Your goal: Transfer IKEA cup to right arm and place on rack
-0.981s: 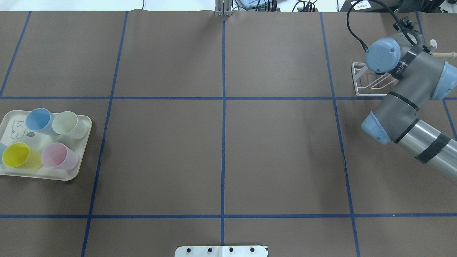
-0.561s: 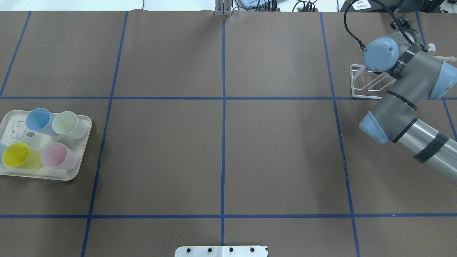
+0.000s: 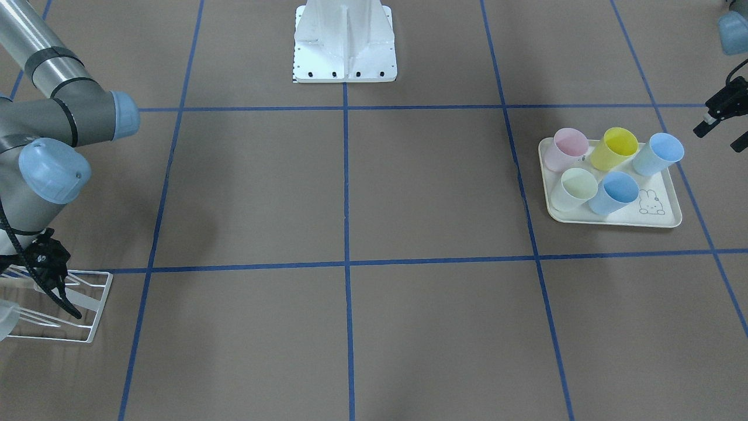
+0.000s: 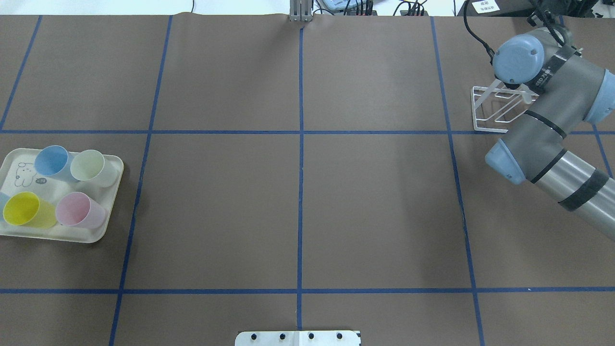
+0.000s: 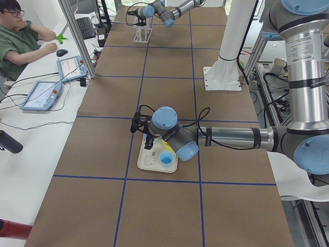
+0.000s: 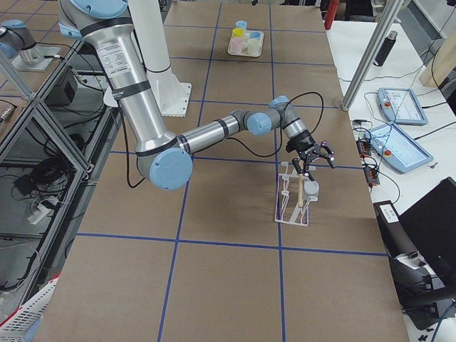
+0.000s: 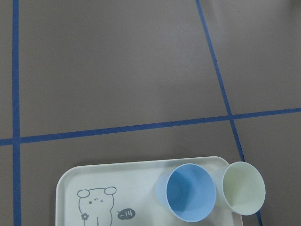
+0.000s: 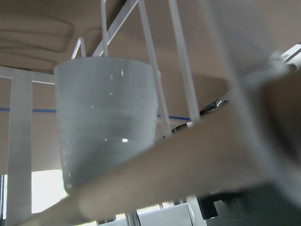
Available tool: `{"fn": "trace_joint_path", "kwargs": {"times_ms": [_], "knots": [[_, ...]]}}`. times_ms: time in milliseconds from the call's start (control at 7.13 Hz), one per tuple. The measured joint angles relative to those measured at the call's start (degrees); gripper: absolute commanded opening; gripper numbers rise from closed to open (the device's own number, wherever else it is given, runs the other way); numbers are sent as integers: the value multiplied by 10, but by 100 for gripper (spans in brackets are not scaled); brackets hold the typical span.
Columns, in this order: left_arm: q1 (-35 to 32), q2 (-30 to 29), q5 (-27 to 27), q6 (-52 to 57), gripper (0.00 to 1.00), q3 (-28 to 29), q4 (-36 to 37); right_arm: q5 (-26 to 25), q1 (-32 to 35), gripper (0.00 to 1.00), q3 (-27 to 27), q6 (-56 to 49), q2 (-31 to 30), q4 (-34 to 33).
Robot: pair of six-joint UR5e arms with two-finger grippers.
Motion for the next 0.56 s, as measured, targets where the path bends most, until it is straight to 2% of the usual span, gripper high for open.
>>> {"fn": "trace_joint_path", "kwargs": {"times_ms": [140,561], "knots": [[0,0,0,0,100,0,0,2,7,99,21,-9,-1,-2],[0,-1,0,0,100,0,0,30,21,99,139,27,-14,-8]]}}
